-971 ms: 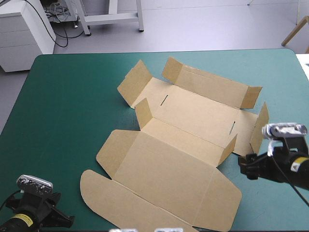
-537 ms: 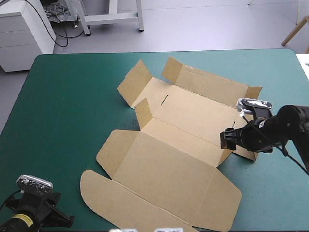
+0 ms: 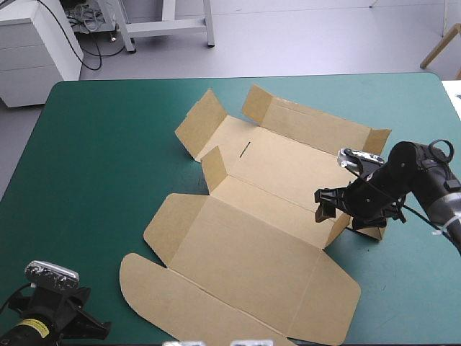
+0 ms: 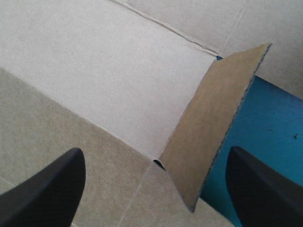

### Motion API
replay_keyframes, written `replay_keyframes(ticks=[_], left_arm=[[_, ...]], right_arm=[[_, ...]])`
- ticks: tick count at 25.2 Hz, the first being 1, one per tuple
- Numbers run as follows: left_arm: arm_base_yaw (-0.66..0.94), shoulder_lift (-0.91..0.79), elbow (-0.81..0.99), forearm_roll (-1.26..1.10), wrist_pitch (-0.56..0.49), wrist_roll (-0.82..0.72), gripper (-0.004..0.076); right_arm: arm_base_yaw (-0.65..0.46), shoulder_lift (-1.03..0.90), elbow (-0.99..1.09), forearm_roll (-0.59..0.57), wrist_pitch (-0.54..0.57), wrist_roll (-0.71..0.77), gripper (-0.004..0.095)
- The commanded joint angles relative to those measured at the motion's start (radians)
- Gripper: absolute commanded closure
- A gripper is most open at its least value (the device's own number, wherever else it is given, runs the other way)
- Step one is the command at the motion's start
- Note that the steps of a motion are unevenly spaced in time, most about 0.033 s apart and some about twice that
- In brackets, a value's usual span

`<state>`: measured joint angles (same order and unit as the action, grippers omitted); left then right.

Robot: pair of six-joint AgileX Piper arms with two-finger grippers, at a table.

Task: Fold the box

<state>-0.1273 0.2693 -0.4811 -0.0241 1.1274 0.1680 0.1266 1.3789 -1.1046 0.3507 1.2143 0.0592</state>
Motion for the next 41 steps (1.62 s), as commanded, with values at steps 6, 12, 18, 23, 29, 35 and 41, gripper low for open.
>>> replay_keyframes(ticks=[6, 12, 18, 23, 29, 35, 41], left_arm=[[-0.001, 0.014, -0.02, -0.013, -0.052, -0.001, 0.0734], [-0.003, 0.014, -0.02, -0.013, -0.05, -0.001, 0.0734], [-0.003, 0.014, -0.02, -0.013, -0.05, -0.014, 0.0734], [-0.003, 0.014, -0.02, -0.013, -0.05, -0.014, 0.0734], [-0.003, 0.014, -0.02, -0.013, -0.05, -0.014, 0.0734], [-0.003, 0.014, -0.02, -0.013, -0.05, -0.014, 0.0734], [-0.003, 0.014, -0.02, -0.013, -0.05, -0.014, 0.0734]], right_arm=[[0.001, 0.064, -0.032, 0.027, -0.012, 0.007, 0.0171], [0.001, 0.149, -0.032, -0.008, -0.042, 0.064, 0.0171], [-0.001, 0.158, -0.034, -0.041, -0.058, 0.187, 0.0323], [-0.001, 0.158, -0.034, -0.107, -0.019, 0.29, 0.0675], [-0.001, 0.158, -0.034, -0.092, -0.019, 0.264, 0.0924], [-0.001, 0.16, -0.071, -0.08, -0.05, 0.182, 0.0926], [-0.001, 0.233, -0.251, -0.094, -0.032, 0.021, 0.0927]])
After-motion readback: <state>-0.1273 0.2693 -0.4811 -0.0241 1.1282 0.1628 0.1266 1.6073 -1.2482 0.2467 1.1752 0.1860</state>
